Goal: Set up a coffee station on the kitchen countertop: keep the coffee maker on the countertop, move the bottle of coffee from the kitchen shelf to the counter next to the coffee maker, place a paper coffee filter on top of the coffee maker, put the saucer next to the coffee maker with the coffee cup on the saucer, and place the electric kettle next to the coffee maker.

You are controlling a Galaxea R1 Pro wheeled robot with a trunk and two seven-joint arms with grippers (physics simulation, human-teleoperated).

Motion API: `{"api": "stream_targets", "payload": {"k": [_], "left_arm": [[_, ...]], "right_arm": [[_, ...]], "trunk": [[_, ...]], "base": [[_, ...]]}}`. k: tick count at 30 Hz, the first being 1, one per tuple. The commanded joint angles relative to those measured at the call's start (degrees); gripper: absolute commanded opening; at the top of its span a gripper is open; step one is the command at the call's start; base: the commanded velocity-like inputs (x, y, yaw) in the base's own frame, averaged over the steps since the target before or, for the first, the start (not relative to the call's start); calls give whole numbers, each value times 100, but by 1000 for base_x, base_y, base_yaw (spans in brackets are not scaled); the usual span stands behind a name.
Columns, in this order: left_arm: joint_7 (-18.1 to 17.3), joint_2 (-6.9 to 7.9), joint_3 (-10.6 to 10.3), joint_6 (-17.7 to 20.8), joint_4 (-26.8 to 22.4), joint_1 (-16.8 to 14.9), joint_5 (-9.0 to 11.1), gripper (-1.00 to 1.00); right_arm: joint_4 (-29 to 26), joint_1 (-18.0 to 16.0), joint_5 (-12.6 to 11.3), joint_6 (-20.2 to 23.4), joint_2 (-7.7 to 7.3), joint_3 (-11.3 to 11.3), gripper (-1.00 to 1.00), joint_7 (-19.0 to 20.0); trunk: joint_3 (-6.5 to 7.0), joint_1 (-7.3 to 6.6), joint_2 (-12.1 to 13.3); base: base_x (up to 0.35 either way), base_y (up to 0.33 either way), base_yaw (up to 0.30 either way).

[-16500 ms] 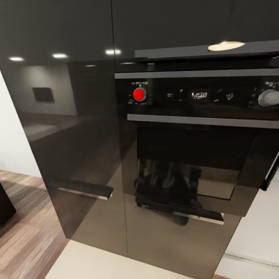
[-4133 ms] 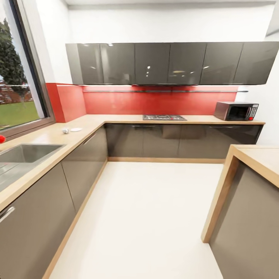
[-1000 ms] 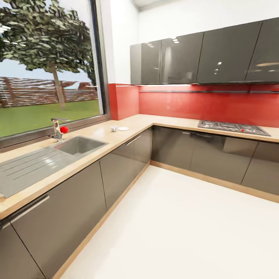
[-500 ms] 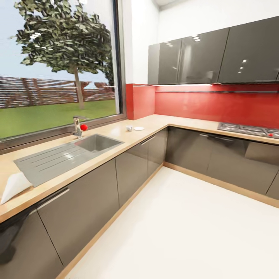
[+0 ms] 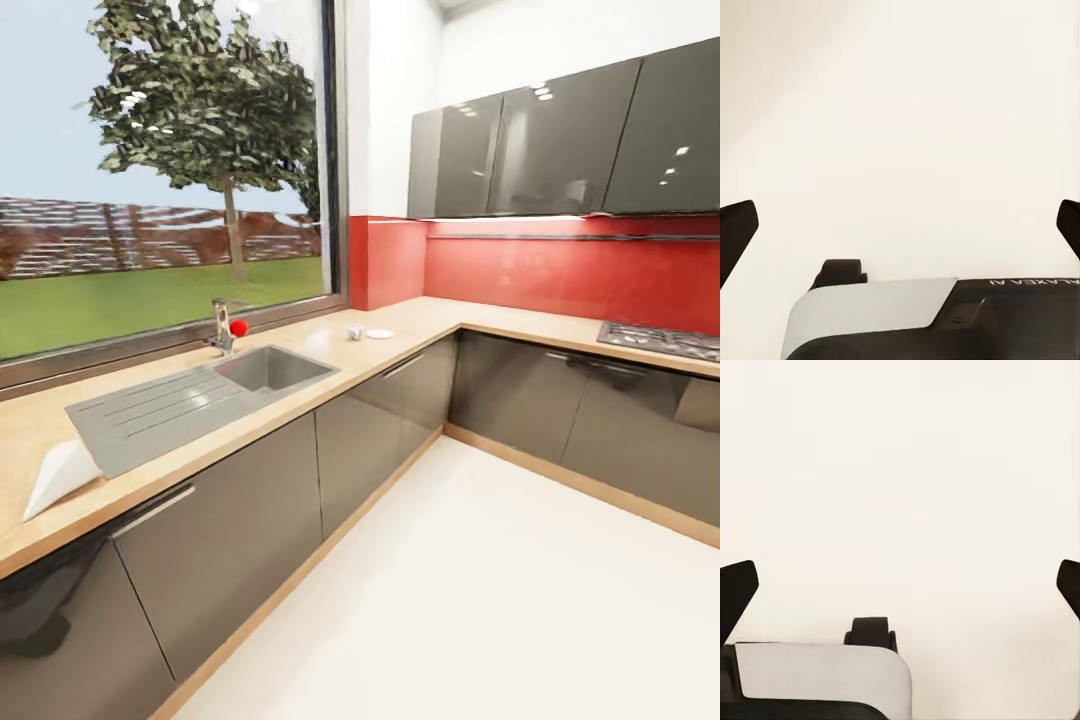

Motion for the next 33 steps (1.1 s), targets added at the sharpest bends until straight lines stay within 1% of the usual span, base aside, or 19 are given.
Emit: {"api": "stream_targets", "payload": {"k": [1,5,9,24,28,33], "left_arm": [[2,-2,7,-10,-6,1,-3,100],[2,-2,7,-10,-6,1,-3,100],[2,-2,7,-10,-2,1,-3,100],[2,-2,7,-10,1,1,-3,100],[2,-2,7,-10,-3,1,-3,100],[2,-2,7,-10,-5,1,-3,100]], "right_arm": [[4,-3,1,-17,-1,3,100,3],[3,-3,5,-17,4,4,100,7],[2,-3,7,-20,6,4,100,3],[2,-3,8,-24,6,4,100,-9],[2,-3,8,-19,6,4,100,-3],[7,-3,8,-17,3,4,100,5]], "trunk": [[-5,2,-2],[-5,2,-2],[-5,2,-2],[-5,2,-2],[-5,2,-2],[-5,2,-2]], "base": [[250,-200,6],[254,-203,6],[184,-146,134],[13,-10,258],[118,-96,90],[240,-194,10]]}}
